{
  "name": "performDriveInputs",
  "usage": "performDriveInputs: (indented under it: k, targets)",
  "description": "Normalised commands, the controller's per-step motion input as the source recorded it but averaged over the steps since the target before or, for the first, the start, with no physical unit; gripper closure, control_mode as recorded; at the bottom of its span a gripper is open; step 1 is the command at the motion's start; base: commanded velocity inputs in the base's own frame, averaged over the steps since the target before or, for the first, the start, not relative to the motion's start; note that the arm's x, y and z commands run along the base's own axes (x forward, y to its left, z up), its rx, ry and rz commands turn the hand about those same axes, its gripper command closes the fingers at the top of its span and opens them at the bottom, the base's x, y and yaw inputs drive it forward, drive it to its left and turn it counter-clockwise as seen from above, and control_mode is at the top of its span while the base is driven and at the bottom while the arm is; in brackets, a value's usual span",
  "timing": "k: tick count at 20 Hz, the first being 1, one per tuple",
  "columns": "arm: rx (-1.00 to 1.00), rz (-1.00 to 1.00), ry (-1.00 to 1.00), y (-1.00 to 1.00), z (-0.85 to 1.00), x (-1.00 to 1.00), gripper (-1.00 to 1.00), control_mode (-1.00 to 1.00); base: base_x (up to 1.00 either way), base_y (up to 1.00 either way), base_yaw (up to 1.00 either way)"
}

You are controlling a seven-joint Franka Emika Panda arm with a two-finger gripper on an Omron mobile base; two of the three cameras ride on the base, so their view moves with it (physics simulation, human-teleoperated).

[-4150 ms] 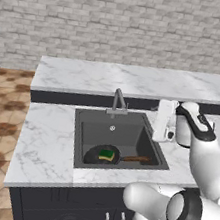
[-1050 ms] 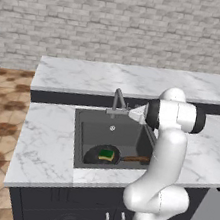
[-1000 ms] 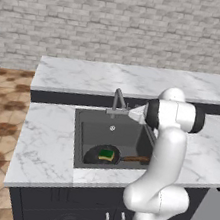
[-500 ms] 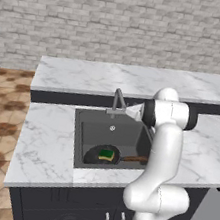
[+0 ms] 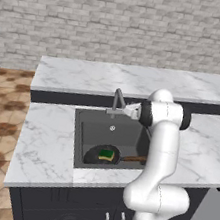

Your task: Pick the pan and sponge and place them into the sink. Then turn on the water.

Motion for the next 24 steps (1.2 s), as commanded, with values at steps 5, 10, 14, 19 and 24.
performDriveInputs:
  k: [5,10,14,19,24]
  targets:
    - [0.0,-0.02,0.02,0.0,-0.32,0.36,-1.0,-1.0,0.0,0.0,0.0]
    - [0.0,-0.03,0.04,0.0,-0.08,0.35,-1.0,-1.0,0.0,0.0,0.0]
    - [0.0,-0.05,0.04,0.0,0.0,0.35,-1.0,-1.0,0.0,0.0,0.0]
    - [0.0,-0.05,0.02,0.0,0.0,0.17,-1.0,-1.0,0.0,0.0,0.0]
    - [0.0,-0.05,0.01,0.0,0.0,0.0,1.0,-1.0,0.0,0.0,0.0]
